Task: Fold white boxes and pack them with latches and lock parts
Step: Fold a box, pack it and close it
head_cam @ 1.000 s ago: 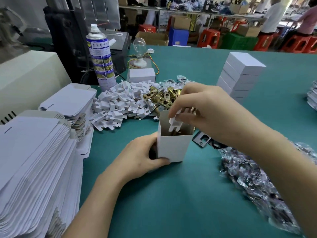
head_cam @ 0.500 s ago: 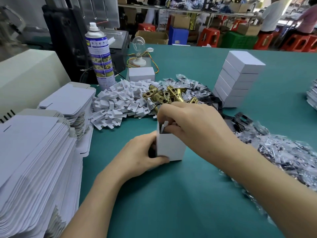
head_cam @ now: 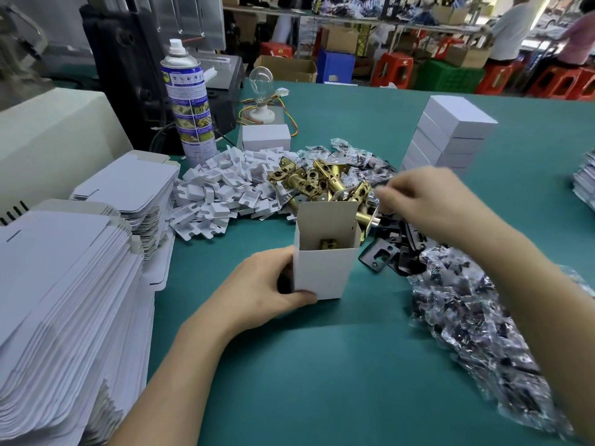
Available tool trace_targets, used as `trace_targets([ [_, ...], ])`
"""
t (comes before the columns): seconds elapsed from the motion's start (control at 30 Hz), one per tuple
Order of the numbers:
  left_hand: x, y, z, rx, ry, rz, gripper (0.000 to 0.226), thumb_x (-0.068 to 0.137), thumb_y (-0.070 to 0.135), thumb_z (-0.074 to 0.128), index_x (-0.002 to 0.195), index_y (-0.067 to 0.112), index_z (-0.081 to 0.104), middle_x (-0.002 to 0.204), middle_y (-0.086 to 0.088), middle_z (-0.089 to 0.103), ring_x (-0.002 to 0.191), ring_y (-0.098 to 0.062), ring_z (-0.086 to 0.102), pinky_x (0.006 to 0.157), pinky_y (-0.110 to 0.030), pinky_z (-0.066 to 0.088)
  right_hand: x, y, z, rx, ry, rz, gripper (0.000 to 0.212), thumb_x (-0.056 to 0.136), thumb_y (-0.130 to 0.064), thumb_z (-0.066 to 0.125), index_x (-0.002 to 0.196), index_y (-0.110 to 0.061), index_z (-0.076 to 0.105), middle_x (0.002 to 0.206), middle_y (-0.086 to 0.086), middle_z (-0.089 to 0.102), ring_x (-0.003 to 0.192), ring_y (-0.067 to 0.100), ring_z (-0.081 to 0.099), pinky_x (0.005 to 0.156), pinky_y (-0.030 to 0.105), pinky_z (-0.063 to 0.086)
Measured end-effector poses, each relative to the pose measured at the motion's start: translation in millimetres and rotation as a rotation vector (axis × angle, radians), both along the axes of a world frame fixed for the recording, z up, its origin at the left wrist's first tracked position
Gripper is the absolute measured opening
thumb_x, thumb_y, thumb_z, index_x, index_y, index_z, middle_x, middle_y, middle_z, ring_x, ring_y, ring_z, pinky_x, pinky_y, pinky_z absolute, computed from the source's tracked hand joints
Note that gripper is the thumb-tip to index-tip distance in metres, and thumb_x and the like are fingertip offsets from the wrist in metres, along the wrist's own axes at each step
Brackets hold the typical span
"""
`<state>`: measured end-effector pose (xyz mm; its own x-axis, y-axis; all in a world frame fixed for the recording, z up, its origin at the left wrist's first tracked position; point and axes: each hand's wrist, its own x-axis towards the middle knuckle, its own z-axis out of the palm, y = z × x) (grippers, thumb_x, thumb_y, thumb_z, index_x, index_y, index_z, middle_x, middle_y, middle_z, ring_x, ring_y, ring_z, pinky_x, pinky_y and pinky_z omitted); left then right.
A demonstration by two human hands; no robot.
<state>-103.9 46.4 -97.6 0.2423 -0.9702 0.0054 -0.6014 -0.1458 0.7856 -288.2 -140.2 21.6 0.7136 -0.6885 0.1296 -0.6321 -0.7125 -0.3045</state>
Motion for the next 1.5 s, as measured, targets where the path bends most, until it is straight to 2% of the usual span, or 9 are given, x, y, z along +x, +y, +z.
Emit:
trace_targets([
  [0.17, -0.3, -0.3, 0.8, -0.005, 0.016, -0.002, 0.049, 0.073, 0.049, 0.075, 0.121, 0.053, 0.064, 0.111, 0.023, 0.073, 0.100, -0.002, 0.070, 0.091, -0.043, 0.060, -4.1, -3.5, -42.0, -0.118, 0.469, -0.097, 0.057, 0.089, -0.067, 0.063, 0.086, -0.011, 0.072, 0.079, 0.001, 0.069, 0.076, 0.023, 0.066, 0.055, 0.028, 0.042],
  [0.37, 0.0, -0.2, -0.2, 0.000, 0.031, 0.007, 0.048, 0.072, 0.051, 0.075, 0.119, 0.054, 0.064, 0.107, 0.022, 0.074, 0.098, -0.005, 0.071, 0.090, -0.045, 0.060, 0.3, 4.7, -55.9, -0.183, 0.529, -0.107, 0.049, 0.078, -0.062, 0.076, 0.069, -0.021, 0.051, 0.076, -0.005, 0.050, 0.082, 0.024, 0.052, 0.061, 0.031, 0.032],
  [0.5, -0.7, -0.6, 0.2, 0.006, 0.033, 0.003, 0.048, 0.072, 0.052, 0.074, 0.119, 0.053, 0.064, 0.106, 0.019, 0.075, 0.098, -0.009, 0.071, 0.089, -0.045, 0.059, 1.0, 4.0, -58.6, -0.156, 0.511, -0.086, 0.050, 0.080, -0.060, 0.077, 0.104, -0.020, 0.059, 0.099, 0.000, 0.047, 0.104, 0.027, 0.055, 0.076, 0.035, 0.041],
  [0.7, 0.0, -0.2, -0.7, -0.001, 0.026, 0.005, 0.049, 0.074, 0.045, 0.077, 0.120, 0.052, 0.065, 0.107, 0.021, 0.075, 0.098, -0.005, 0.071, 0.090, -0.044, 0.059, -6.1, 5.1, -55.0, 0.020, 0.138, -0.048, 0.008, 0.093, -0.030, 0.073, 0.096, -0.031, 0.066, 0.091, -0.010, 0.065, 0.089, 0.020, 0.061, 0.070, 0.030, 0.041],
  [0.8, -0.5, -0.2, -0.1, -0.004, 0.023, 0.002, 0.048, 0.073, 0.046, 0.077, 0.119, 0.054, 0.064, 0.107, 0.023, 0.074, 0.097, -0.003, 0.070, 0.090, -0.042, 0.059, -12.6, 8.9, -35.0, 0.028, -0.121, -0.028, 0.012, 0.091, -0.024, 0.077, 0.088, -0.030, 0.068, 0.078, -0.020, 0.064, 0.078, 0.016, 0.065, 0.069, 0.029, 0.047],
  [1.0, 0.5, -1.4, -1.7, -0.020, 0.018, -0.008, 0.049, 0.071, 0.053, 0.074, 0.119, 0.054, 0.063, 0.108, 0.023, 0.074, 0.098, -0.004, 0.070, 0.090, -0.044, 0.059, -21.5, 46.3, 17.7, 0.392, -0.785, 0.255, 0.012, 0.092, -0.004, 0.073, 0.098, -0.014, 0.074, 0.090, -0.001, 0.080, 0.081, 0.018, 0.078, 0.076, 0.025, 0.061],
  [1.2, 0.8, -1.6, -2.5, -0.029, 0.020, -0.004, 0.046, 0.071, 0.052, 0.076, 0.116, 0.053, 0.064, 0.105, 0.021, 0.074, 0.097, -0.006, 0.071, 0.089, -0.047, 0.060, -5.1, 67.6, 0.2, 0.216, -0.476, 0.263, 0.011, 0.090, -0.011, 0.077, 0.089, -0.021, 0.072, 0.084, -0.010, 0.076, 0.050, 0.004, 0.064, 0.051, 0.010, 0.042],
  [1.37, 0.3, 0.1, -1.6, -0.040, 0.006, -0.013, 0.044, 0.075, 0.046, 0.078, 0.116, 0.052, 0.063, 0.105, 0.023, 0.074, 0.095, -0.001, 0.070, 0.087, -0.043, 0.060, 7.7, 70.8, -12.5, 0.128, -0.336, 0.226, 0.006, 0.095, -0.024, 0.071, 0.096, -0.029, 0.074, 0.087, -0.019, 0.073, 0.084, -0.004, 0.067, 0.073, 0.016, 0.048],
  [1.5, 0.2, -0.3, -0.8, -0.047, 0.003, -0.024, 0.044, 0.074, 0.048, 0.077, 0.114, 0.056, 0.061, 0.105, 0.026, 0.073, 0.095, 0.000, 0.070, 0.087, -0.041, 0.060, 14.4, 70.0, -12.1, 0.161, -0.180, 0.283, 0.013, 0.101, -0.026, 0.063, 0.097, -0.031, 0.075, 0.086, -0.021, 0.071, 0.085, -0.004, 0.063, 0.071, 0.012, 0.044],
])
